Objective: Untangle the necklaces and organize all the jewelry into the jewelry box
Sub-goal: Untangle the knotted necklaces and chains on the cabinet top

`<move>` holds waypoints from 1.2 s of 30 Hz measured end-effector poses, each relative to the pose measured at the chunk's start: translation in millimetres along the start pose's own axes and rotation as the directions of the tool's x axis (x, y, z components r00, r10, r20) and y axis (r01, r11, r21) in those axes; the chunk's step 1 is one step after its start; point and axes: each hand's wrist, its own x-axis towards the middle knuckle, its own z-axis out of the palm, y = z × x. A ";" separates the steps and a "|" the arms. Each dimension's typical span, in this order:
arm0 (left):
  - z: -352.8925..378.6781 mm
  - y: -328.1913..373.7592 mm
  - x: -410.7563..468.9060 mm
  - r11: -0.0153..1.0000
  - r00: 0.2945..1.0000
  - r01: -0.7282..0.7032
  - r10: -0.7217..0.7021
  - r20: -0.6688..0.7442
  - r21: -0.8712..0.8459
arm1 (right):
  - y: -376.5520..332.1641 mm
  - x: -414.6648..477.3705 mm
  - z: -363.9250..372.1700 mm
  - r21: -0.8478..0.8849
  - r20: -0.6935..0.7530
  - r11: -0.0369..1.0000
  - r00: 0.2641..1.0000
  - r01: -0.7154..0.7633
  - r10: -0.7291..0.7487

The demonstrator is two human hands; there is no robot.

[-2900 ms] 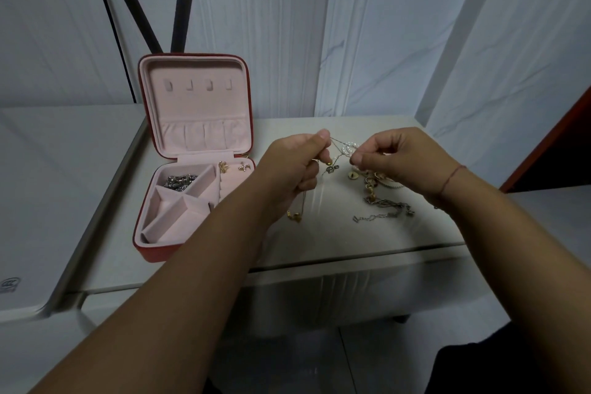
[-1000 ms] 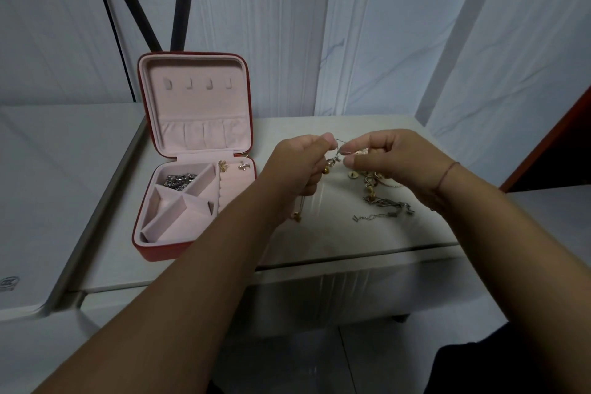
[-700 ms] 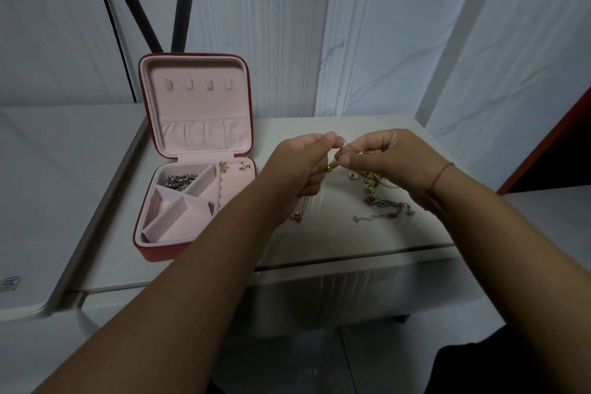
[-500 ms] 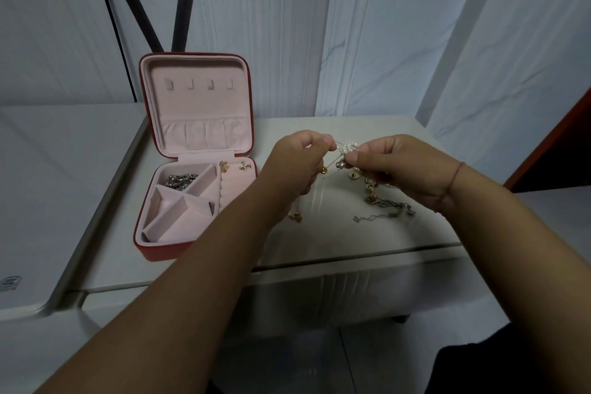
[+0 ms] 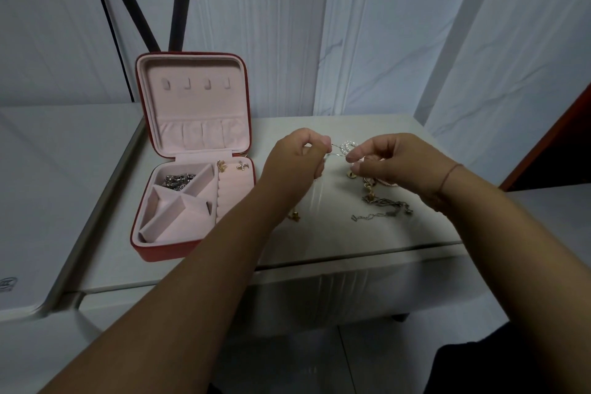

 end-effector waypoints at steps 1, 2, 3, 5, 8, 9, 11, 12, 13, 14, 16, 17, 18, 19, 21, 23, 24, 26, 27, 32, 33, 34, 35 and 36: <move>0.0 -0.5 0.2 1.000 1.000 -0.001 0.001 -0.008 -0.005 | 0.9 0.9 0.3 -0.030 -0.035 0.999 0.999 0.018 -0.019; 0.0 -0.5 0.5 1.000 1.000 0.000 0.000 -0.017 -0.012 | 1.6 2.1 0.4 -0.059 -0.065 0.998 0.997 0.033 -0.037; 0.0 -0.5 0.7 1.000 1.000 0.000 0.000 -0.023 -0.010 | 2.3 3.0 0.3 -0.087 -0.087 0.995 0.995 0.045 -0.052; 0.2 -0.3 1.0 1.000 1.000 -0.003 0.004 -0.025 0.013 | 3.4 4.7 -0.9 -0.166 -0.118 0.985 0.990 0.055 -0.075; 0.2 -0.2 1.0 0.999 1.000 -0.018 0.019 -0.020 0.030 | 2.8 4.9 -3.1 -0.379 -0.132 0.924 0.986 0.048 -0.105; 0.2 -0.5 1.0 0.999 1.000 -0.018 0.019 -0.020 0.037 | 2.4 5.1 -3.7 -0.437 -0.145 0.899 0.983 0.036 -0.109; 0.3 -1.1 1.1 0.999 1.000 -0.017 0.017 -0.022 0.043 | 0.2 4.8 -4.5 -0.505 -0.197 0.863 0.973 0.007 -0.123; 0.5 -1.3 1.0 0.999 1.000 -0.015 0.016 -0.025 0.044 | -1.4 4.5 -4.9 -0.517 -0.232 0.856 0.963 -0.006 -0.134; 0.4 -1.9 1.2 0.999 0.999 -0.010 0.011 -0.031 0.043 | -3.4 3.6 -5.4 -0.509 -0.271 0.861 0.952 -0.014 -0.144; 0.2 -2.4 1.1 0.999 0.999 -0.004 0.005 -0.037 0.039 | -5.5 2.8 -5.9 -0.483 -0.311 0.875 0.938 -0.017 -0.154; -0.6 -3.8 1.2 1.000 0.999 0.017 -0.016 -0.048 0.026 | -8.8 0.6 -7.3 -0.384 -0.403 0.923 0.902 -0.010 -0.158; -1.1 -4.3 1.2 0.999 0.998 0.026 -0.025 -0.050 0.020 | -9.4 0.0 -8.0 -0.298 -0.446 0.955 0.884 0.003 -0.142; -1.4 -4.3 1.0 0.999 0.998 0.032 -0.032 -0.047 0.015 | -10.0 -1.0 -8.7 -0.181 -0.473 0.983 0.874 0.027 -0.111; -1.4 -4.1 0.7 0.999 0.999 0.035 -0.035 -0.042 0.015 | -11.0 -2.4 -9.4 -0.044 -0.472 0.998 0.879 0.053 -0.068; -1.3 -3.5 0.2 0.999 0.999 0.033 -0.032 -0.031 0.026 | -14.0 -5.3 -9.7 0.226 -0.404 0.970 0.915 0.091 0.009; -1.3 -3.7 0.2 0.999 0.999 0.025 -0.024 -0.024 0.032 | -15.5 -6.1 -9.2 0.385 -0.344 0.917 0.938 0.103 0.039; -1.1 -4.0 0.3 0.999 1.000 0.021 -0.021 -0.020 0.032 | -15.6 -5.6 -9.1 0.434 -0.327 0.895 0.944 0.105 0.048; -0.3 -4.6 0.7 0.999 1.000 0.028 -0.028 -0.013 0.026 | -17.3 -4.9 -8.3 0.504 -0.298 0.856 0.953 0.111 0.052; 0.3 -5.0 1.0 0.999 0.999 0.031 -0.030 -0.010 0.027 | -18.0 -4.5 -7.8 0.529 -0.283 0.841 0.958 0.118 0.044; 2.8 -7.3 1.3 0.999 0.999 0.012 -0.013 0.038 0.030 | -21.6 -5.3 -6.8 0.556 -0.231 0.817 0.973 0.149 -0.020; 2.8 -7.5 1.2 0.999 0.999 0.010 -0.012 0.043 0.034 | -22.3 -5.9 -6.7 0.552 -0.226 0.819 0.974 0.158 -0.036; 2.9 -7.4 1.2 0.999 0.999 0.008 -0.010 0.046 0.039 | -22.8 -6.6 -6.7 0.549 -0.222 0.819 0.974 0.167 -0.051; 2.9 -6.9 1.0 0.999 0.999 0.005 -0.007 0.047 0.046 | -23.5 -7.0 -6.6 0.547 -0.220 0.819 0.973 0.176 -0.062; 2.8 -6.6 0.8 0.998 0.999 -0.001 -0.002 0.044 0.055 | -24.0 -7.4 -6.6 0.545 -0.220 0.819 0.973 0.182 -0.070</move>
